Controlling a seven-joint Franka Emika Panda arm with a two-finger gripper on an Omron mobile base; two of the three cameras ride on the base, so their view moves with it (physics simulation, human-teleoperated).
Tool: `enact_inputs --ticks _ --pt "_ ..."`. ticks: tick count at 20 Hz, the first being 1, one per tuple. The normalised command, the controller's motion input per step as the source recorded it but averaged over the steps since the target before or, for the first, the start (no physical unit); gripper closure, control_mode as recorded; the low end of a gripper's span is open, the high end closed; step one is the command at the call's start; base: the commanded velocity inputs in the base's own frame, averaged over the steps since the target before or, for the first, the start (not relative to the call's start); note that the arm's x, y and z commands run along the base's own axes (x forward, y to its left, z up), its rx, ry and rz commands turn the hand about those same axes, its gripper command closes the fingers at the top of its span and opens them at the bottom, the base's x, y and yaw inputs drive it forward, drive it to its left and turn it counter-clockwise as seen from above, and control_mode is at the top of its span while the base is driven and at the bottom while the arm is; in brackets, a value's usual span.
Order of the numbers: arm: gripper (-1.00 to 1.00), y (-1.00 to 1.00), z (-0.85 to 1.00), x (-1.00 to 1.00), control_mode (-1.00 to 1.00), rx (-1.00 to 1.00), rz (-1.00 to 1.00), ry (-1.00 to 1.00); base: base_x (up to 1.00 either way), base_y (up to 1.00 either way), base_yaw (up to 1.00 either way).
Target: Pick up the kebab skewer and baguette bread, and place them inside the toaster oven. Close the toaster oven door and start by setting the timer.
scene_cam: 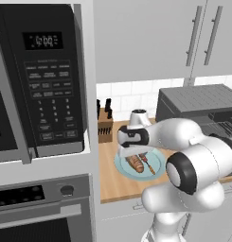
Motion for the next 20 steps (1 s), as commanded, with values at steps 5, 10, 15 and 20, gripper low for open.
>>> enact_inputs --ticks 5,10,15,20 --pt "-1.00 0.04 -0.22 0.08 -1.00 0.00 0.00 0.01 0.00 0.00 0.00" --pt "-1.00 0.00 -0.18 0.01 -1.00 0.00 0.00 0.00 0.00 0.00 0.00" --pt "-1.00 0.00 -0.16 0.00 -1.00 0.00 0.00 0.00 0.00 0.00 0.00" --pt "1.00 0.00 -0.10 0.00 -1.00 0.00 0.00 0.00 0.00 0.00 0.00"
